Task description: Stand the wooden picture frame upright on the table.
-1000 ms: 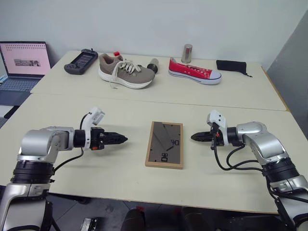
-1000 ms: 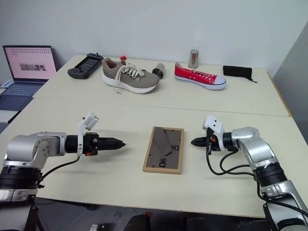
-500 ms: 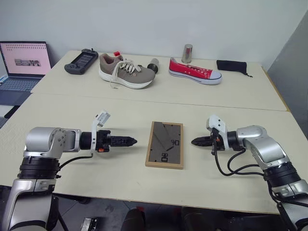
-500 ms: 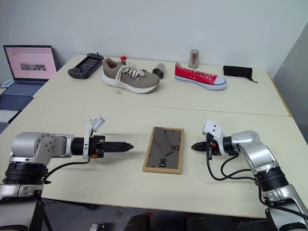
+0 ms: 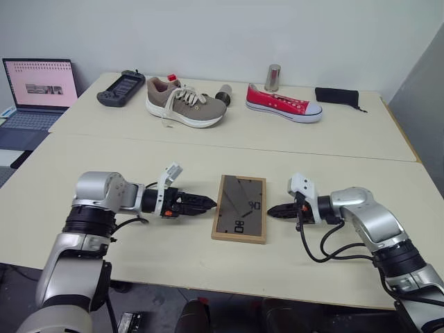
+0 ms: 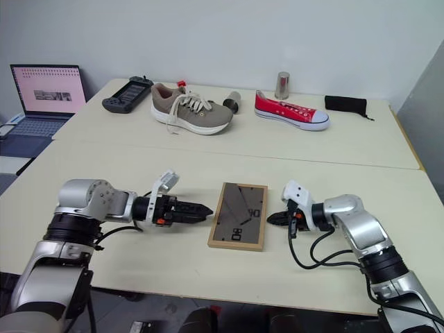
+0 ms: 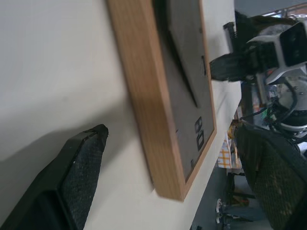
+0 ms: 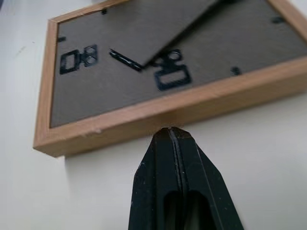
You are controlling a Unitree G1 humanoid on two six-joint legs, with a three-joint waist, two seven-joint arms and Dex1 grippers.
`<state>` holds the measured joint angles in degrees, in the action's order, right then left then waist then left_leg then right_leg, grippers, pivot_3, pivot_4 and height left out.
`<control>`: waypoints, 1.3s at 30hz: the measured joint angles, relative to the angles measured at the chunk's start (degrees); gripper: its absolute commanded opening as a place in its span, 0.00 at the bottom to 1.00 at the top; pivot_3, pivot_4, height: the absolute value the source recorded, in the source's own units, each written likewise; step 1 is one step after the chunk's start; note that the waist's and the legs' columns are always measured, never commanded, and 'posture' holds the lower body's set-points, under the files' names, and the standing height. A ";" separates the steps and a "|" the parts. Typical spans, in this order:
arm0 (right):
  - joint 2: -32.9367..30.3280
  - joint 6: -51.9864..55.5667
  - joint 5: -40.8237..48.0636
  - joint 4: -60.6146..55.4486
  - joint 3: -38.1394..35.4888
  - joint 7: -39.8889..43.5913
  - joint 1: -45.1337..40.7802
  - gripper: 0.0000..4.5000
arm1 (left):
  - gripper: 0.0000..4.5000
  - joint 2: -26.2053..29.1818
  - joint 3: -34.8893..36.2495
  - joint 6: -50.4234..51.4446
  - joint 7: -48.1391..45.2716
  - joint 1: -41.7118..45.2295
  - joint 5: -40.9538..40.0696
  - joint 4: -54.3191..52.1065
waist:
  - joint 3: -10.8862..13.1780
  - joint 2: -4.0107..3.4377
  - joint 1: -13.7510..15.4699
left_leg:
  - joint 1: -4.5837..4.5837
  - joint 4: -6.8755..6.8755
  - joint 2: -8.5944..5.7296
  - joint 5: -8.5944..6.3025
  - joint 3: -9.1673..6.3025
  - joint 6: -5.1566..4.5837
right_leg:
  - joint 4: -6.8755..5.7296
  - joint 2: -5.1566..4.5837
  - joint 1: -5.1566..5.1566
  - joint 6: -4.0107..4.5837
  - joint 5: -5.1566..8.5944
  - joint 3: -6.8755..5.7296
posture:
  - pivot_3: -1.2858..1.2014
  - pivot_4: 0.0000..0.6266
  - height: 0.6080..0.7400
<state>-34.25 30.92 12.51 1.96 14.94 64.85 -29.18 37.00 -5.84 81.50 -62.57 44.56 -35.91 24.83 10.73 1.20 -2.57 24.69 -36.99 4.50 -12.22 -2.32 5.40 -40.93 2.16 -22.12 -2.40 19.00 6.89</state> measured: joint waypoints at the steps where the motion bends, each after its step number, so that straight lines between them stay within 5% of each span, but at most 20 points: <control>1: 0.00 0.18 -0.01 -0.05 0.00 -0.08 0.00 0.00 | 1.00 -0.29 -0.35 -0.77 -0.29 0.10 0.10 0.22 | 0.00 0.00 0.12 | 0.00 0.00 0.00 0.00 0.00 0.00 | 0.00 0.00 0.01 0.00 0.00 0.00 | 0.52 0.24 1.00; 29: 5.71 2.19 -0.17 0.51 1.86 -3.93 -2.05 0.00 | 1.00 -2.49 -4.01 -3.06 -2.15 -1.60 0.10 -6.25 | -0.01 -0.01 0.31 | 0.00 0.02 0.00 0.00 -0.02 0.00 | 0.03 0.00 0.01 0.00 0.00 -0.01 | 0.52 0.24 1.00; 39: 6.04 2.33 -0.16 0.52 1.86 -4.27 -2.04 0.00 | 0.57 -2.39 -4.49 -4.35 -1.80 -2.23 0.44 -6.42 | -0.01 -0.01 0.20 | 0.00 0.03 0.01 0.00 -0.02 0.00 | 0.03 0.01 -0.03 0.00 0.00 0.00 | 0.52 0.24 1.00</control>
<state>-28.21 33.25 12.35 2.48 16.81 60.58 -31.22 34.61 -10.33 77.15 -64.37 42.34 -35.47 18.41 10.73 1.19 -2.37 24.69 -36.95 4.51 -12.23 -2.33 5.40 -40.90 2.17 -22.15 -2.40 19.00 6.89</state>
